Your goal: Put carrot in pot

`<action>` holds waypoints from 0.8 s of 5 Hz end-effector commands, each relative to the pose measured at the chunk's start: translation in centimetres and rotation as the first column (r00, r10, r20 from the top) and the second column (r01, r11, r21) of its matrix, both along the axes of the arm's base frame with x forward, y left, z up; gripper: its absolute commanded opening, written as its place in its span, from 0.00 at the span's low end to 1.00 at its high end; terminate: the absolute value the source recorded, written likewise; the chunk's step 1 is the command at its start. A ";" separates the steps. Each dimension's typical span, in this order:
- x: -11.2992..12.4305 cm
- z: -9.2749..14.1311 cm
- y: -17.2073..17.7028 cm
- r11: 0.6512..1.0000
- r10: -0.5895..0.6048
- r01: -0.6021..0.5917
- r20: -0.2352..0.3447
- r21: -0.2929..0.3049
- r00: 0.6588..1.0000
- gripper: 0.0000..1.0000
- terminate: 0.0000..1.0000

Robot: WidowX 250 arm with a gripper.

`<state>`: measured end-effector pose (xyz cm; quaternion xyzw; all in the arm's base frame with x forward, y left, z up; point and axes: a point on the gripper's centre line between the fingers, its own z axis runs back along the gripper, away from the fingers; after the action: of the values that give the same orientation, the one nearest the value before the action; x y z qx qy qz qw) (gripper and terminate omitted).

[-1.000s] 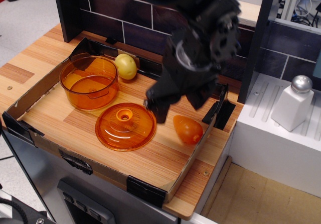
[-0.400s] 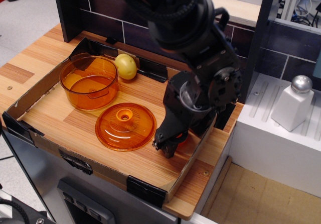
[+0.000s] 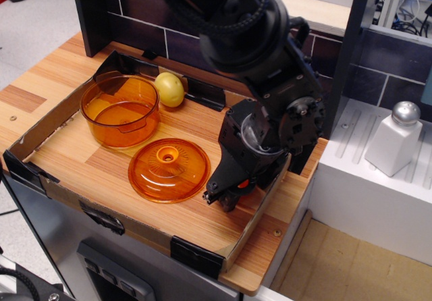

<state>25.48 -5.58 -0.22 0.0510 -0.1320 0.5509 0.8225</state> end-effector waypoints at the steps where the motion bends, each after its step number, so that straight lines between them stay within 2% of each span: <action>1: 1.4 1.1 -0.1 1.000 0.004 -0.004 0.007 -0.012 1.000 0.00 0.00; 2: 2.6 3.7 0.6 1.000 0.023 -0.023 0.036 -0.010 0.999 0.00 0.00; 3: 3.4 5.8 2.0 0.999 0.041 -0.043 0.101 0.016 0.994 0.00 0.00; 4: 3.6 7.2 4.8 0.996 0.073 -0.078 0.114 0.040 0.991 0.00 0.00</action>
<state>27.58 -0.05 5.18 0.0665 -0.1656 0.5820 0.7934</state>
